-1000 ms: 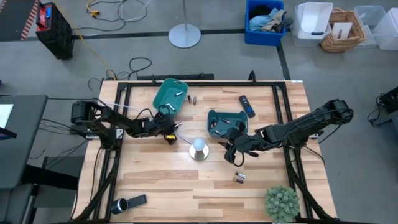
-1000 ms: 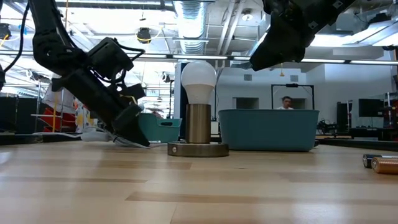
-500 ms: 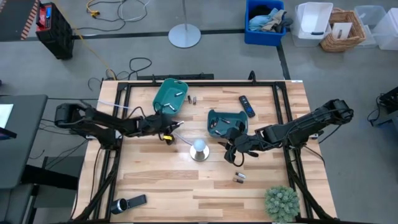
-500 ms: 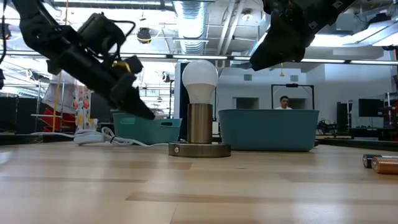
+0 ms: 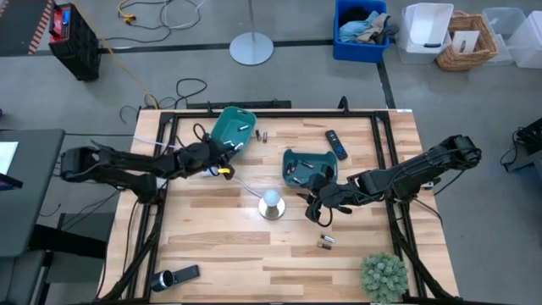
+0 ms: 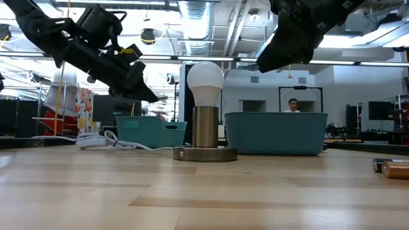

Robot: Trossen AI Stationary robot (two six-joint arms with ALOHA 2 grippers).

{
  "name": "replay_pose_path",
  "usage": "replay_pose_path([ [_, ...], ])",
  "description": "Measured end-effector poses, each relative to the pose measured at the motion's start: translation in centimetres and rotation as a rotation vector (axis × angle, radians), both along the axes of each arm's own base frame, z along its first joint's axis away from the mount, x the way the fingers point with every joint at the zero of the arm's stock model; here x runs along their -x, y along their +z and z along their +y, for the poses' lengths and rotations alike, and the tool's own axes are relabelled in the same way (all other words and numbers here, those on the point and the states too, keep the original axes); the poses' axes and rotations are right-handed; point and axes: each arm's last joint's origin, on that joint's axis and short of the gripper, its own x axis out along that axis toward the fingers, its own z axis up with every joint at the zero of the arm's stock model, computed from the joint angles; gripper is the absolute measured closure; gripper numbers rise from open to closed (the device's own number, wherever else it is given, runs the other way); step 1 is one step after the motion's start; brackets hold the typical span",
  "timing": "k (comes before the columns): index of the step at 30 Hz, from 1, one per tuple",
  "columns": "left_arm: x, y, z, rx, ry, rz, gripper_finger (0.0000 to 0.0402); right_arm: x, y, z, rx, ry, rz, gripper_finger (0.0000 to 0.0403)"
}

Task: Sort batteries
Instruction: Put the silver battery into the green bin

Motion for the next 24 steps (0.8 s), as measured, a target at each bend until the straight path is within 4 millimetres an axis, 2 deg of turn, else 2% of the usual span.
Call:
replay_pose_path([
  [6, 0.4, 0.0, 1.0, 0.002, 0.047, 0.002, 0.0355, 0.0, 0.0, 0.0, 0.0, 0.0, 0.0, 0.0242],
  [14, 1.4, -0.2, 3.3, 0.053, 0.16, -0.02, 0.0355, 0.0, 0.0, 0.0, 0.0, 0.0, 0.0, 0.0242],
  [24, 2.2, -0.2, 4.7, 0.068, 0.238, -0.032, 0.0322, 0.0, 0.0, 0.0, -0.004, -0.002, -0.001, 0.0242],
])
